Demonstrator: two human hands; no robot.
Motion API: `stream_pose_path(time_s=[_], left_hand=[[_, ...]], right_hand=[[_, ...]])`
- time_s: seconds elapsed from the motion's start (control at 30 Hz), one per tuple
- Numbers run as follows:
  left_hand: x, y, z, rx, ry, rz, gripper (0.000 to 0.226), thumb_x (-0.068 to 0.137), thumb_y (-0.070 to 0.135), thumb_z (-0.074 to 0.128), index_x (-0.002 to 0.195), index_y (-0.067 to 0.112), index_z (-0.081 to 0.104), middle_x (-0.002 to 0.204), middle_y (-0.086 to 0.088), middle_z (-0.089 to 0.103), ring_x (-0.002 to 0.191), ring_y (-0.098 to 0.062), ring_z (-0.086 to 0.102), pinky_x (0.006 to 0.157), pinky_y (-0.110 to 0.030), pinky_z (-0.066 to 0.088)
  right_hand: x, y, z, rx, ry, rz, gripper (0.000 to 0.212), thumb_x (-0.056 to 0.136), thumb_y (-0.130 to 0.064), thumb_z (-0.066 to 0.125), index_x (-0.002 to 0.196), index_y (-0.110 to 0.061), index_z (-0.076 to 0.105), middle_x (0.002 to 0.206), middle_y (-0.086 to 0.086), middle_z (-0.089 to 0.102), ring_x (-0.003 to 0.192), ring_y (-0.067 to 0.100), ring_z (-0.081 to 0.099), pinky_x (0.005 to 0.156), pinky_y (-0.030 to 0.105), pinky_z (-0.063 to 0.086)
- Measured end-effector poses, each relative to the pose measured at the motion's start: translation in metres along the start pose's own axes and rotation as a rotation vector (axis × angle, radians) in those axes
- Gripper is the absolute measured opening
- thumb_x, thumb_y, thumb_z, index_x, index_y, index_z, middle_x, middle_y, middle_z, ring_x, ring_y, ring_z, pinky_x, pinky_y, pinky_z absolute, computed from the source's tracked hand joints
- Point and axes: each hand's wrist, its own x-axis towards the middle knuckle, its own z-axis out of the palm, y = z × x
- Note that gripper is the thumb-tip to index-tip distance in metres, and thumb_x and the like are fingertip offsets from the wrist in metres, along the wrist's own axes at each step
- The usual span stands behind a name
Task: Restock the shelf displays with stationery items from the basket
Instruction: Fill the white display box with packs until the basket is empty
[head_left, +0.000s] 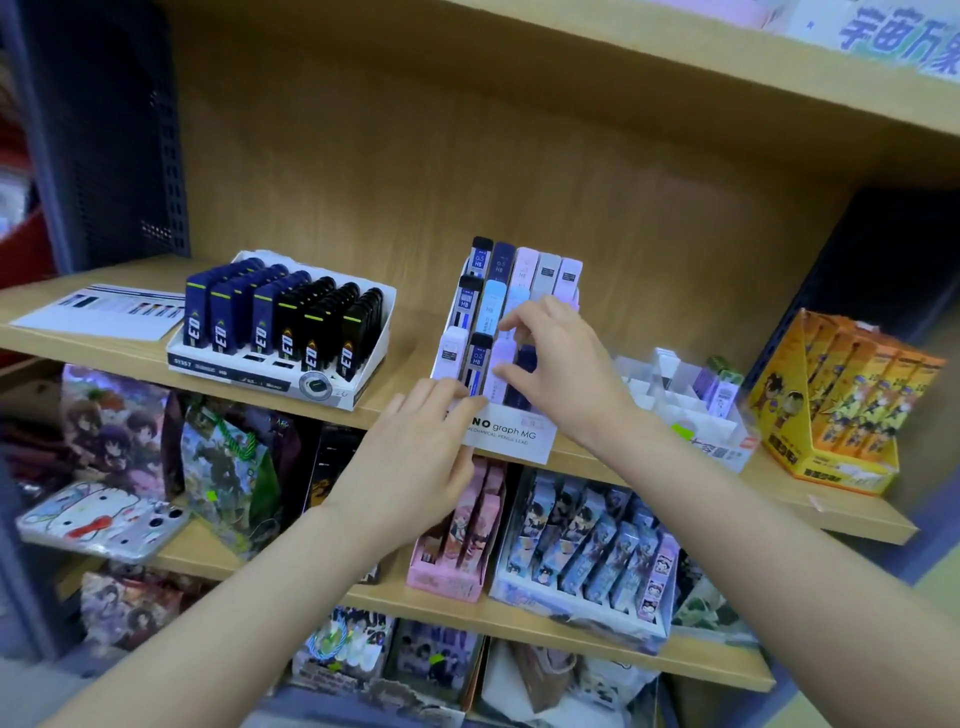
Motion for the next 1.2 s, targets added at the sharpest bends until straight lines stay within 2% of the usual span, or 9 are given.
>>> stream_pose_path(time_s=[0.13,0.3,0.43,0.6,0.73,0.8,0.87,0.97,1.2], left_hand=[[-0.005,0.002,0.000,0.029,-0.012,-0.011,0.045,0.081,0.027,0.040,0.118,0.011,0.059,0.112,-0.005,0.058,0.102,-0.023,0.055,0.081,-0.034,0.047],[-0.049,0.009,0.015,-0.005,0.128,-0.007,0.031,0.080,0.021,0.043,0.103,0.008,0.061,0.097,-0.007,0.057,0.091,-0.023,0.047,0.078,-0.033,0.032],[-0.112,0.011,0.060,-0.051,0.051,-0.066,0.024,0.080,0.022,0.045,0.097,0.012,0.057,0.091,-0.005,0.056,0.086,-0.022,0.044,0.073,-0.033,0.029],[-0.197,0.019,0.135,-0.144,-0.256,-0.265,0.018,0.081,0.029,0.042,0.095,0.020,0.050,0.088,-0.001,0.054,0.082,-0.021,0.047,0.071,-0.032,0.030],[-0.255,0.025,0.187,-0.258,-0.504,-0.486,0.032,0.086,0.037,0.037,0.109,0.020,0.051,0.098,-0.001,0.059,0.085,-0.023,0.061,0.072,-0.033,0.047],[-0.275,0.028,0.206,-0.353,-0.571,-0.637,0.050,0.090,0.044,0.032,0.128,0.016,0.047,0.116,-0.006,0.056,0.104,-0.027,0.058,0.088,-0.038,0.049],[-0.290,0.031,0.216,-0.448,-0.607,-0.792,0.057,0.097,0.044,0.035,0.142,0.010,0.034,0.135,-0.009,0.044,0.125,-0.025,0.045,0.106,-0.032,0.033],[-0.311,0.036,0.229,-0.566,-0.622,-0.933,0.055,0.100,0.034,0.033,0.149,0.012,0.021,0.145,-0.003,0.032,0.137,-0.018,0.030,0.107,-0.019,0.019],[-0.325,0.049,0.237,-0.811,-0.544,-1.090,0.049,0.094,0.042,0.031,0.138,0.020,0.037,0.128,0.010,0.050,0.121,0.001,0.045,0.097,-0.004,0.030]], right_hand=[[-0.015,-0.003,0.006,-0.059,0.126,-0.040,0.022,0.091,-0.022,0.060,0.111,-0.013,0.059,0.104,0.000,0.056,0.100,0.020,0.050,0.090,0.032,0.040],[-0.084,-0.001,0.024,0.005,0.230,-0.131,0.019,0.092,-0.022,0.046,0.102,-0.010,0.058,0.095,0.003,0.057,0.087,0.018,0.047,0.073,0.027,0.035],[-0.163,0.014,0.066,0.019,0.038,-0.206,0.016,0.092,-0.019,0.044,0.095,-0.011,0.058,0.088,0.003,0.056,0.082,0.019,0.047,0.070,0.028,0.035],[-0.269,0.034,0.152,0.121,-0.494,-0.053,0.019,0.089,-0.024,0.038,0.092,-0.020,0.056,0.085,-0.004,0.054,0.074,0.016,0.057,0.063,0.026,0.041],[-0.343,0.032,0.217,0.221,-0.926,0.182,0.035,0.102,-0.022,0.033,0.135,-0.016,0.040,0.133,0.002,0.043,0.117,0.021,0.050,0.084,0.027,0.040],[-0.373,0.028,0.247,0.266,-1.096,0.270,0.044,0.102,-0.023,0.034,0.145,-0.015,0.027,0.146,0.003,0.033,0.130,0.022,0.040,0.098,0.028,0.036],[-0.395,0.023,0.274,0.324,-1.161,0.339,0.047,0.101,-0.023,0.038,0.145,-0.016,0.027,0.147,0.003,0.033,0.128,0.022,0.042,0.099,0.030,0.037],[-0.412,0.011,0.309,0.432,-1.157,0.369,0.054,0.099,-0.017,0.044,0.148,-0.016,0.023,0.151,0.001,0.029,0.134,0.020,0.036,0.105,0.027,0.031],[-0.422,-0.006,0.365,0.242,-1.081,0.250,0.058,0.089,-0.027,0.062,0.141,-0.011,0.041,0.138,0.007,0.049,0.128,0.021,0.042,0.106,0.029,0.033]])
